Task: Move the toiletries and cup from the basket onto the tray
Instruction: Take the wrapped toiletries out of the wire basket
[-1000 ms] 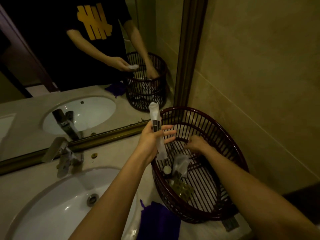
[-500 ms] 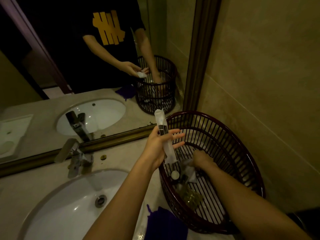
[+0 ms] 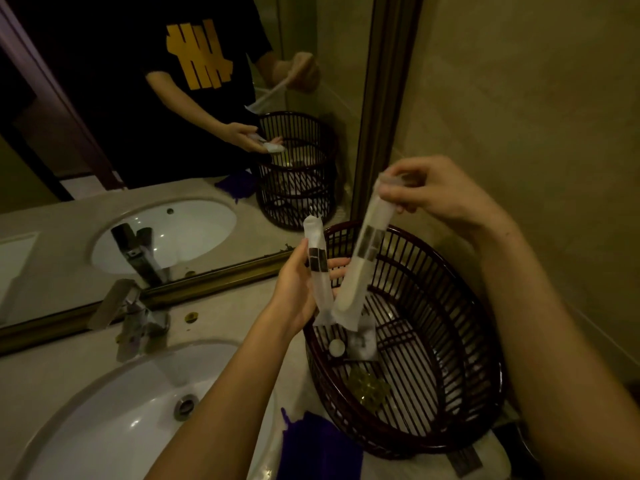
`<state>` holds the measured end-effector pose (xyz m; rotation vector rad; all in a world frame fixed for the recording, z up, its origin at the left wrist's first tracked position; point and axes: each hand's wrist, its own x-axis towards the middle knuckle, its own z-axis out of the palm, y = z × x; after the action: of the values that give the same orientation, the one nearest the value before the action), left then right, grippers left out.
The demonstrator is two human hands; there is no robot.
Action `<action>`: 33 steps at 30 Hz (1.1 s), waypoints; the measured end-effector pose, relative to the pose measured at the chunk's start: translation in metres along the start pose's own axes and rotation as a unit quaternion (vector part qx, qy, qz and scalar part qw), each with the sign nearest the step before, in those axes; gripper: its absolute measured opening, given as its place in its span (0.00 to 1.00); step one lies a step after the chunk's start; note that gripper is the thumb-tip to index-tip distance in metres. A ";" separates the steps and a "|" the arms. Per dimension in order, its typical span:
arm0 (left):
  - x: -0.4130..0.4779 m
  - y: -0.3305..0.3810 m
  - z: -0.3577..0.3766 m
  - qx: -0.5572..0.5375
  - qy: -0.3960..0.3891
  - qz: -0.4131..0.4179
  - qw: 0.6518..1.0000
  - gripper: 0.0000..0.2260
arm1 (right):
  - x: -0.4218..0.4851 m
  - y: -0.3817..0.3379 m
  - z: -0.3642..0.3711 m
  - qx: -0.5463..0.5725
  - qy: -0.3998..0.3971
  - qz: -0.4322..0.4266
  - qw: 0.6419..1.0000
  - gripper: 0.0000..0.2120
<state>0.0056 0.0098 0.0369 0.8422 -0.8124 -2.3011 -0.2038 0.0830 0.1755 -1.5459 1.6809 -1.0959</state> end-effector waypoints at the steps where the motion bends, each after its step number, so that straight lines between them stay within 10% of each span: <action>1: 0.001 0.000 -0.002 -0.007 -0.005 0.005 1.000 0.26 | 0.006 0.001 0.008 -0.011 -0.010 -0.005 1.000 0.04; 18: 0.003 -0.008 -0.001 0.096 0.014 0.049 0.994 0.20 | 0.050 0.097 0.081 -0.077 0.135 0.103 0.982 0.04; 24: -0.002 -0.005 0.003 0.060 0.023 0.046 0.997 0.18 | 0.023 0.197 0.121 -0.216 -0.109 0.331 0.912 0.08; 29: -0.001 -0.005 0.004 0.046 0.034 0.044 0.997 0.18 | -0.006 0.243 0.167 -0.367 -0.200 0.321 0.850 0.36; 33: 0.003 -0.007 0.003 0.041 0.033 0.052 0.997 0.19 | -0.008 0.247 0.180 -0.410 -0.203 0.325 0.828 0.32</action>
<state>-0.0001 0.0137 0.0325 0.8858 -0.9040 -2.1499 -0.1689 0.0549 -0.1267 -1.2997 2.2126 0.3584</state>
